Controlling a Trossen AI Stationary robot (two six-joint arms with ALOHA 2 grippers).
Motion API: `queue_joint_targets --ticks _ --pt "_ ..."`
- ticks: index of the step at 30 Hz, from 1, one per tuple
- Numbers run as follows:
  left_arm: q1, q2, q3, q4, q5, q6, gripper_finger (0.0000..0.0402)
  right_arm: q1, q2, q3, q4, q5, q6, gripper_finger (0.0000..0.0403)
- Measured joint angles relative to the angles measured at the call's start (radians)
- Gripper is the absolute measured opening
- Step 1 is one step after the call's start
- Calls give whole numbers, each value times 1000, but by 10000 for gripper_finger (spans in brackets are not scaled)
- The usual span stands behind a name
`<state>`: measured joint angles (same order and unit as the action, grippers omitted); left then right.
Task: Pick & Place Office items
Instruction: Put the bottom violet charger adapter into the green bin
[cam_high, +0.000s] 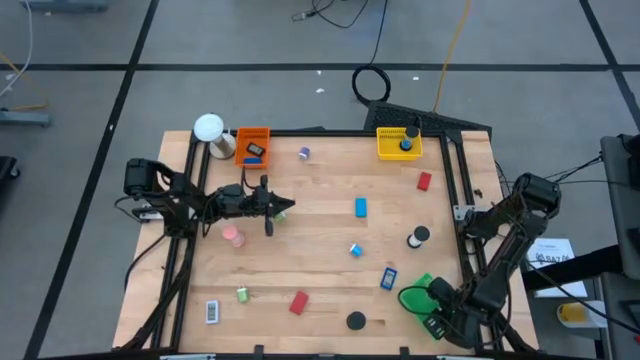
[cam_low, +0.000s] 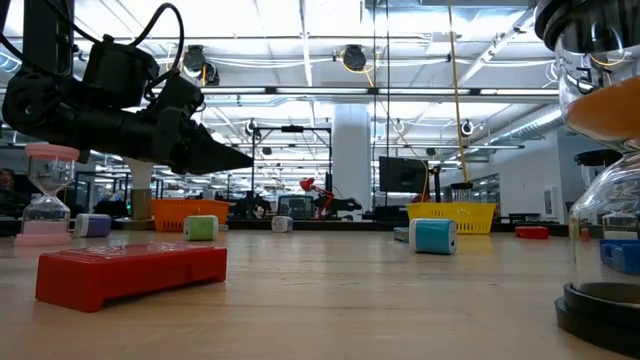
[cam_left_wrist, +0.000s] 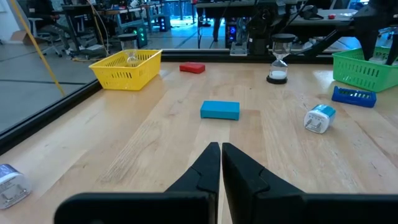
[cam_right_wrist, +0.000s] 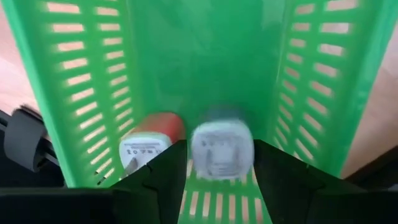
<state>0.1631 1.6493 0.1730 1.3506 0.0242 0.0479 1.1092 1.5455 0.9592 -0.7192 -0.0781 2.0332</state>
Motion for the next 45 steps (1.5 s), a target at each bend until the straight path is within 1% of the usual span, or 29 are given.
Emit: queue_joint_targets --ticks 5,10,15,19,22,26,31,36,40,45 --pt "0 0 0 0 0 0 21 -23 -7 -1 -9 -23 -40 173" --pt "0 0 0 0 0 0 21 -49 -44 -2 -36 -60 -53 173" --pt "0 0 0 0 0 0 21 -63 -87 -2 -59 -59 -55 172" --pt "0 0 0 0 0 0 21 -71 -100 -2 -62 -58 -79 164" --pt "0 0 0 0 0 0 21 -82 -100 -2 -77 -47 -125 148" --pt "0 0 0 0 0 0 21 -106 -100 -2 -94 4 -204 110" --pt "0 0 0 0 0 0 21 -128 -96 -2 -93 -1 -276 54" --pt "0 0 0 0 0 0 21 -128 -96 -47 -15 -4 -319 12" --pt "0 0 0 0 0 0 21 -126 -96 -82 52 -46 -319 3" --pt "0 0 0 0 0 0 21 -126 -96 -85 58 -82 -325 3"
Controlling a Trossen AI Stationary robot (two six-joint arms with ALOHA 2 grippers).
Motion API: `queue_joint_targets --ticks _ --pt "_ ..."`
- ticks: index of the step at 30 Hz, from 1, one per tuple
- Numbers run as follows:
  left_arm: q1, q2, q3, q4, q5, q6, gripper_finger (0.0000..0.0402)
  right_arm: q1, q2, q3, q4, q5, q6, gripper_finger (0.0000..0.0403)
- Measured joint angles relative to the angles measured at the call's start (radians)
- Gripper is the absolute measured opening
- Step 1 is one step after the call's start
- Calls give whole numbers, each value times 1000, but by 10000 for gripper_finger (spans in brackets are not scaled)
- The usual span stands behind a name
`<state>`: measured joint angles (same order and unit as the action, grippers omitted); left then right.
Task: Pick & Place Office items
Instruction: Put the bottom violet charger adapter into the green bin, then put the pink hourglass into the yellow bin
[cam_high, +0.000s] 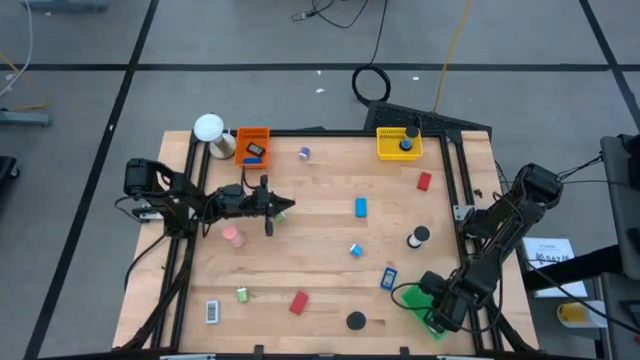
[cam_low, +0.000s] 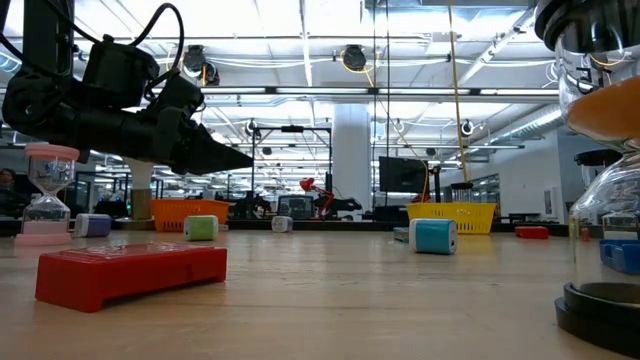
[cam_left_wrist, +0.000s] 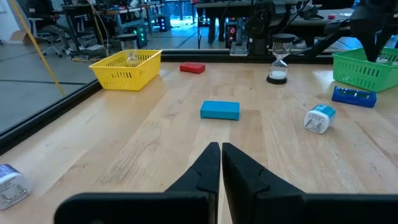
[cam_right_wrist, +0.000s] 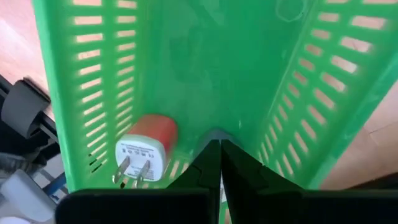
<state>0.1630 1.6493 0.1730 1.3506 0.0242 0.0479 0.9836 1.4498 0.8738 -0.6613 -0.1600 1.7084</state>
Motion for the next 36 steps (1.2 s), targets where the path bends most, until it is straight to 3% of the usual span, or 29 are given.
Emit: queue_joint_targets --ticks 14,22,32,36 --pt "0 0 0 0 0 0 21 0 -43 0 4 20 -55 2" --pt "0 0 0 0 0 0 21 -21 -146 0 -5 305 -243 2" --pt "-8 0 46 5 0 -72 21 -189 -160 0 21 564 -674 2" --pt "-9 0 84 -4 34 -72 21 -270 -160 -11 130 699 -907 2"
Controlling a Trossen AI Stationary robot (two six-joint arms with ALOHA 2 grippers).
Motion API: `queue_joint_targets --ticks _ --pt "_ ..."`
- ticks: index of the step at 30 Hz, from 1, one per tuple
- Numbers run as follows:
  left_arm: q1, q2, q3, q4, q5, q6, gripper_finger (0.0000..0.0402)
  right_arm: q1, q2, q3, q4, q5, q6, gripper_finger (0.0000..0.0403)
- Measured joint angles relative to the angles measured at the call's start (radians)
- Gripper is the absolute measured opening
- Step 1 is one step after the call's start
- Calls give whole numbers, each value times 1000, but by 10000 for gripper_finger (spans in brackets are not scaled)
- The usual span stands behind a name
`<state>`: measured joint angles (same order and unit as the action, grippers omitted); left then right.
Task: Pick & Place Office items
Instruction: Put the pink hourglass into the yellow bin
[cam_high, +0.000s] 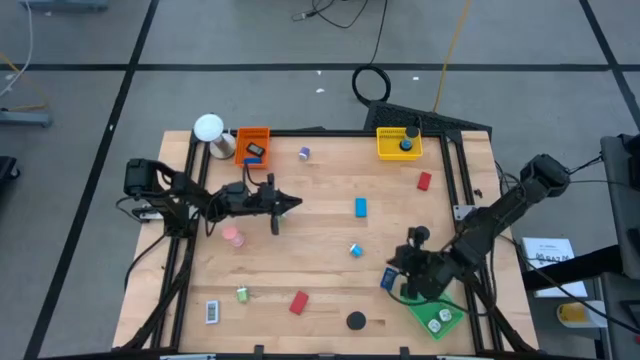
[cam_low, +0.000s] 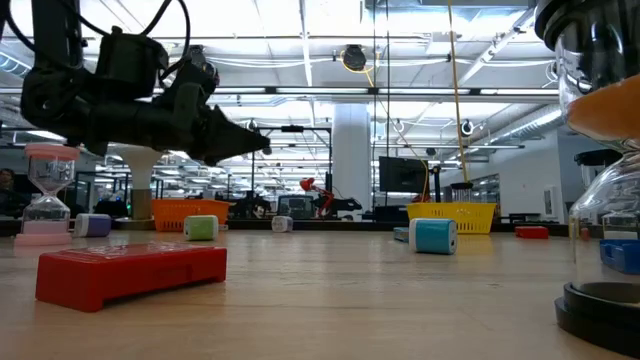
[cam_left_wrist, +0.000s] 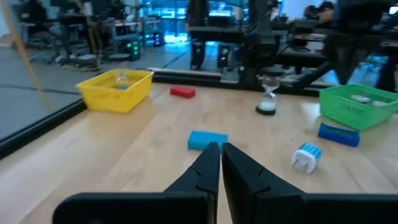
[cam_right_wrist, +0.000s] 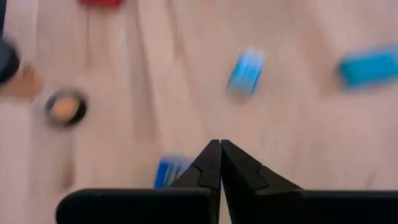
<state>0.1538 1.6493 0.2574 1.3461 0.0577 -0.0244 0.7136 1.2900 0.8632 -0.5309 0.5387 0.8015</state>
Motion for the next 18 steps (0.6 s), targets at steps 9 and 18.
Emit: queue_joint_targets --ticks 9,18 --pt "-21 0 110 -196 28 -8 21 -258 0 -121 613 86 -544 2" --pt "-82 0 154 -334 -158 43 21 -574 0 -124 827 -173 -679 2"
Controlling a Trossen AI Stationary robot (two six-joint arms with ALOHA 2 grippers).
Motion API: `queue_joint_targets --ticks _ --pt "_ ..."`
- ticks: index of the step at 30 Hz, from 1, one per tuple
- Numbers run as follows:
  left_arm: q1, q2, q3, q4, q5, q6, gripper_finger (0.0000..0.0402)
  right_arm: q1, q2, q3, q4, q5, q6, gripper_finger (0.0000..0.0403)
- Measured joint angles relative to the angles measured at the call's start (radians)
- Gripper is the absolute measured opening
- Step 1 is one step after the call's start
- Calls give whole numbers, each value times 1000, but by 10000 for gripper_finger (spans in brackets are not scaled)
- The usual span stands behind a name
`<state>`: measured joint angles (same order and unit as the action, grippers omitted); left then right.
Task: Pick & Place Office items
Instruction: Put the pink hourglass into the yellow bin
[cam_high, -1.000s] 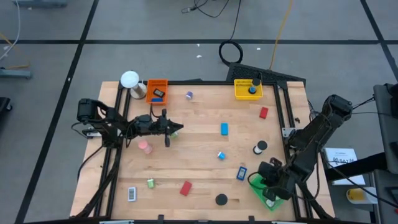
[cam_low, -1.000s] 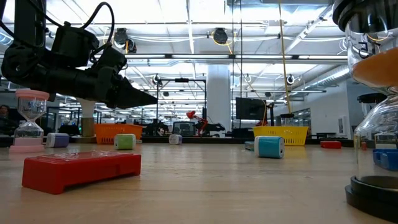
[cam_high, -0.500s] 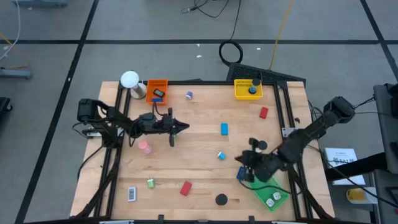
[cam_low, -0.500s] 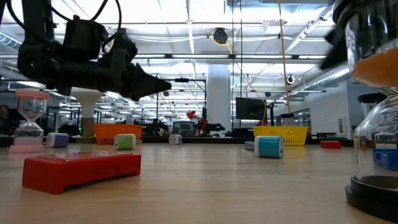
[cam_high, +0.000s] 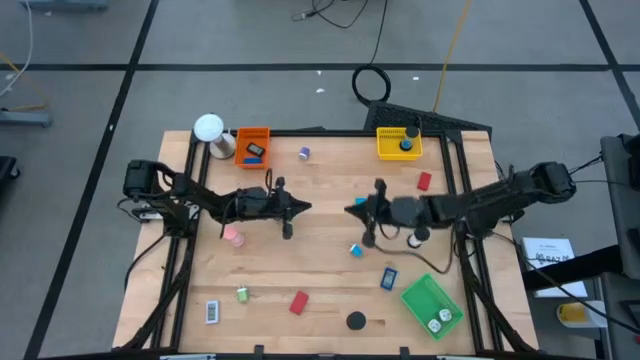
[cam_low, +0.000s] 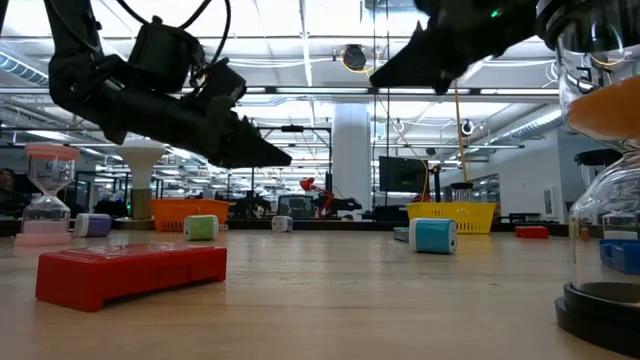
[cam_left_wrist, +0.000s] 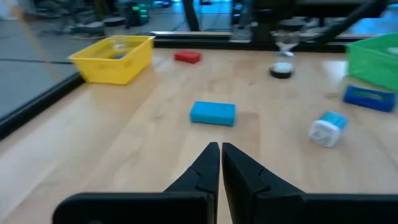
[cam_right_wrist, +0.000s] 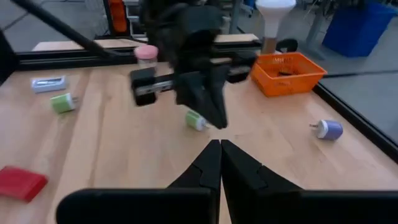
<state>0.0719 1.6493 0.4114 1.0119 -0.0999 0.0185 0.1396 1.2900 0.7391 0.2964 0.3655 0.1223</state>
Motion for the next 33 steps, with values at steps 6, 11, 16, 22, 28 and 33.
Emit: queue_joint_targets --ticks 6,11,16,22,28,33 --pt "-31 0 0 0 -87 -28 21 -167 0 0 -14 -30 15 2" --pt "-34 0 7 2 -75 -100 21 -273 1 0 -49 -30 11 2" --pt "-33 0 7 -43 -76 -106 21 -334 0 0 -55 -31 -1 2" --pt "-51 0 7 -135 -97 -125 21 -350 0 0 -133 -32 -15 2" --pt "-82 -22 7 -204 -119 -133 21 -347 0 0 -159 -32 -58 2" --pt "-94 -119 7 -318 -123 -148 21 -347 0 0 -159 -31 -60 2"
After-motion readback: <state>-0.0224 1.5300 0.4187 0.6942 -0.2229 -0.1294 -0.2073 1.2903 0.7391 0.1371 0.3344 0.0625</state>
